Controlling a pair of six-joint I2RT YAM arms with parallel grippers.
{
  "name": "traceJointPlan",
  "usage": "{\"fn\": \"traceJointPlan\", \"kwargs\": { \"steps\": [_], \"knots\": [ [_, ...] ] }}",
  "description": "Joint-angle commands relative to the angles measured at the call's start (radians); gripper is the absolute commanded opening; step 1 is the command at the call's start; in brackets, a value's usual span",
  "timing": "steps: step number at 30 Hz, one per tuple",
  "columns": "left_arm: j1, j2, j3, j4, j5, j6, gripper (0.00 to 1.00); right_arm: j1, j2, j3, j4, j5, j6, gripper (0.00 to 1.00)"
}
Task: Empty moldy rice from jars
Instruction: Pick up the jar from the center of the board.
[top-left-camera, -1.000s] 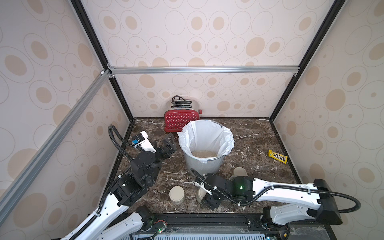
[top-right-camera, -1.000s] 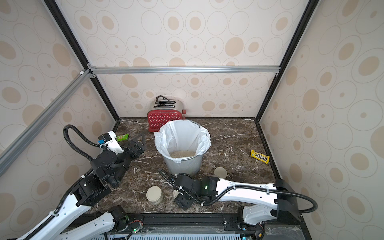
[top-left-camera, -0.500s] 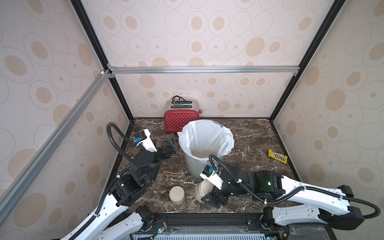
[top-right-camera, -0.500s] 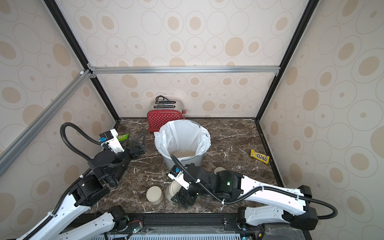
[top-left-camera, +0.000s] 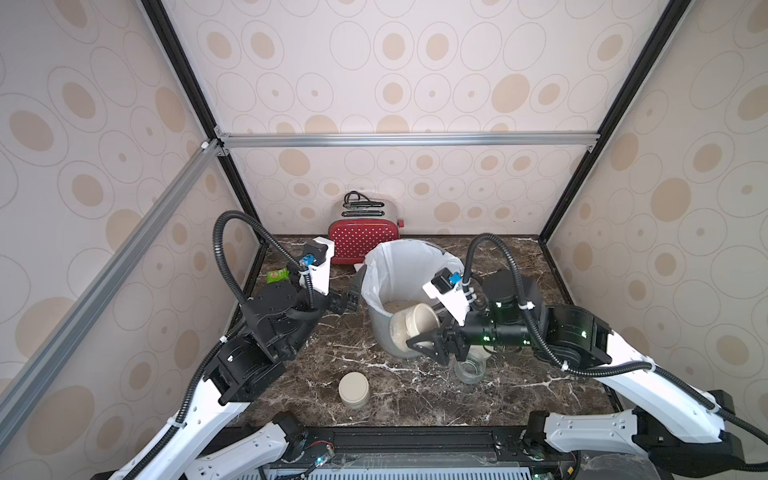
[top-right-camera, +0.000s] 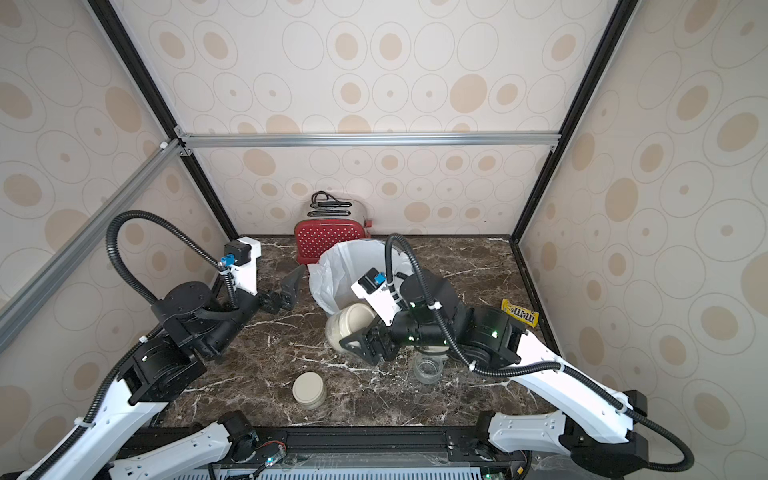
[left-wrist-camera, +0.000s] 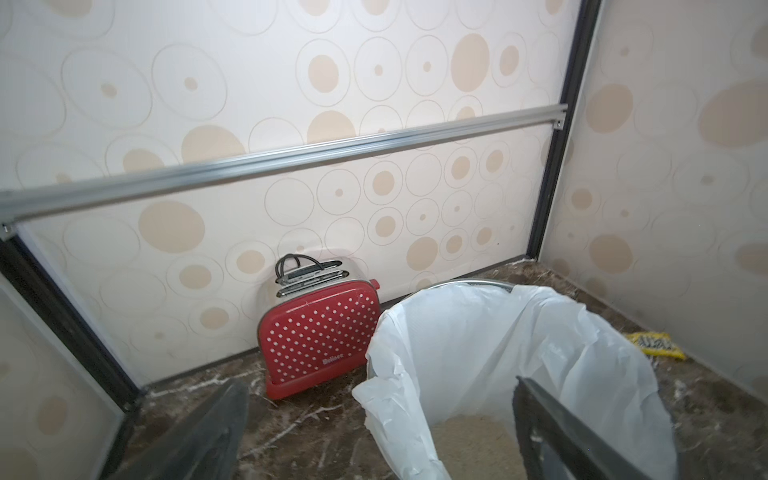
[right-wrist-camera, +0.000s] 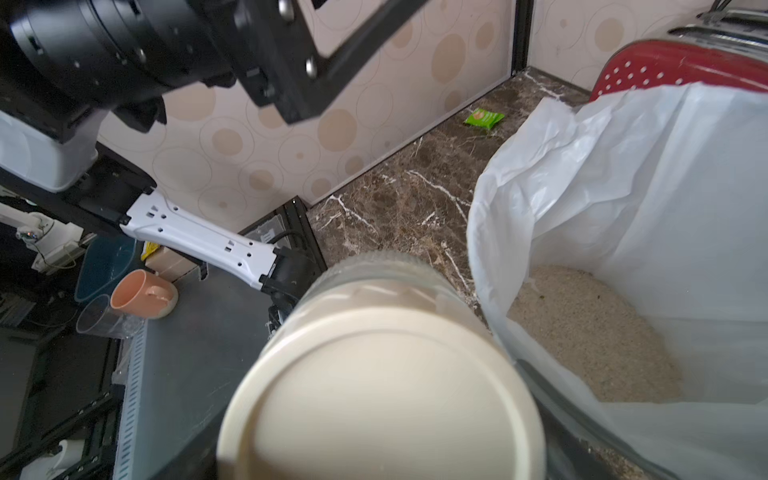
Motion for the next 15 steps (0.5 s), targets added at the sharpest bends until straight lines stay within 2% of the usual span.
{"fn": "traceJointPlan", "kwargs": {
  "steps": [1, 7, 11, 15],
  "knots": [
    [0.001, 0.089, 0.091, -0.161, 0.046, 0.256, 0.99, -0.068, 0.040, 0.111, 0.041, -0.113, -0.060, 0.43],
    [0.001, 0.216, 0.214, -0.252, 0.182, 0.385, 0.99, -0.188, 0.150, 0.295, -0.015, -0.157, -0.095, 0.42],
    [0.002, 0.247, 0.232, -0.255, 0.227, 0.467, 0.99, -0.259, 0.198, 0.371, -0.022, -0.205, -0.085, 0.42],
    [0.002, 0.253, 0.227, -0.267, 0.324, 0.533, 0.99, -0.302, 0.241, 0.434, -0.045, -0.247, -0.087, 0.41]
  ]
}}
